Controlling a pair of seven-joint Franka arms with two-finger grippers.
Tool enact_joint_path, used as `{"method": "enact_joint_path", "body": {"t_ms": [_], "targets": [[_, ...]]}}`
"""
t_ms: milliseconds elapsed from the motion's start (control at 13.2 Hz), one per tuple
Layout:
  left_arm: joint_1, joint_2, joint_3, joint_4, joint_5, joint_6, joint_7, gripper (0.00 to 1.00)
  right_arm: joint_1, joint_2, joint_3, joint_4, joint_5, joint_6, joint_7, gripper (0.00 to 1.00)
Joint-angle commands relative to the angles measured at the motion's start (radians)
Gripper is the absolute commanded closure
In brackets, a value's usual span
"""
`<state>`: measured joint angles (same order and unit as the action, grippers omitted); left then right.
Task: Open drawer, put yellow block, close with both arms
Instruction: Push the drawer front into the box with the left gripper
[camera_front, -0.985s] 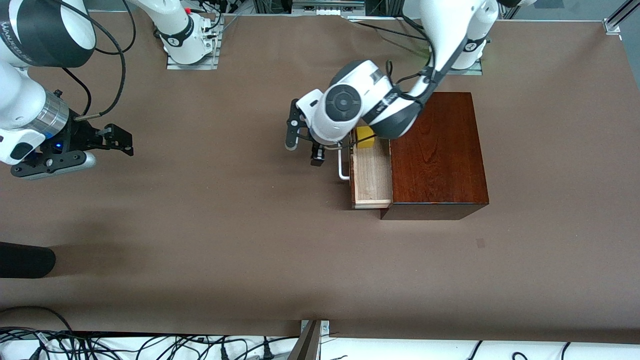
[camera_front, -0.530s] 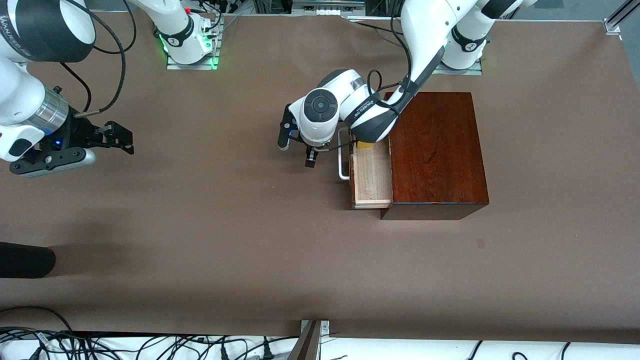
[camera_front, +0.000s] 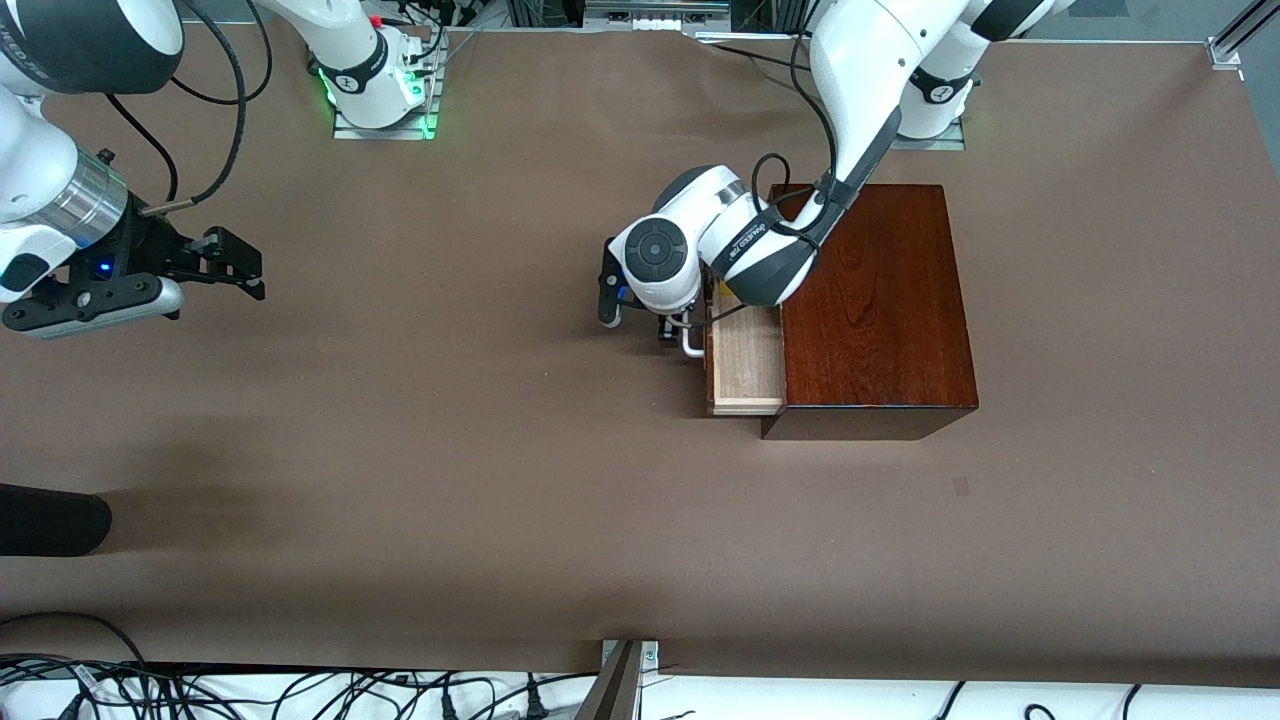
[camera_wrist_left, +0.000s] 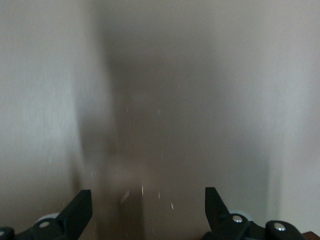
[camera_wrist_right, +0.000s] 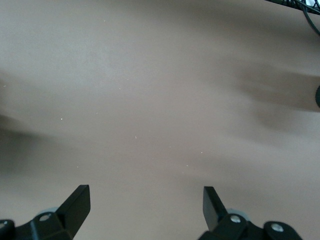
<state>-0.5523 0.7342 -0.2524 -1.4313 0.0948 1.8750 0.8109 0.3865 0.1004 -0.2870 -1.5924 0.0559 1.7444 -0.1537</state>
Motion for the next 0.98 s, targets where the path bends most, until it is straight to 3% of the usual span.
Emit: {"method": "enact_joint_path", "body": {"t_ms": [0,530,909], "targets": [[0.018,-0.039,0.022,-0.009,0.048,-0.085,-0.024,0.00,0.003,-0.015,0.000,-0.001,-0.004,-0.014,0.020,0.00],[0.114,-0.048,0.018,-0.009,0.046,-0.186,-0.015,0.00,0.002,-0.019,-0.011,0.002,-0.001,-0.069,0.005,0.00],[0.118,-0.064,0.021,-0.008,0.045,-0.220,-0.025,0.00,0.002,-0.025,-0.014,0.006,-0.001,-0.128,0.005,0.00]]}}
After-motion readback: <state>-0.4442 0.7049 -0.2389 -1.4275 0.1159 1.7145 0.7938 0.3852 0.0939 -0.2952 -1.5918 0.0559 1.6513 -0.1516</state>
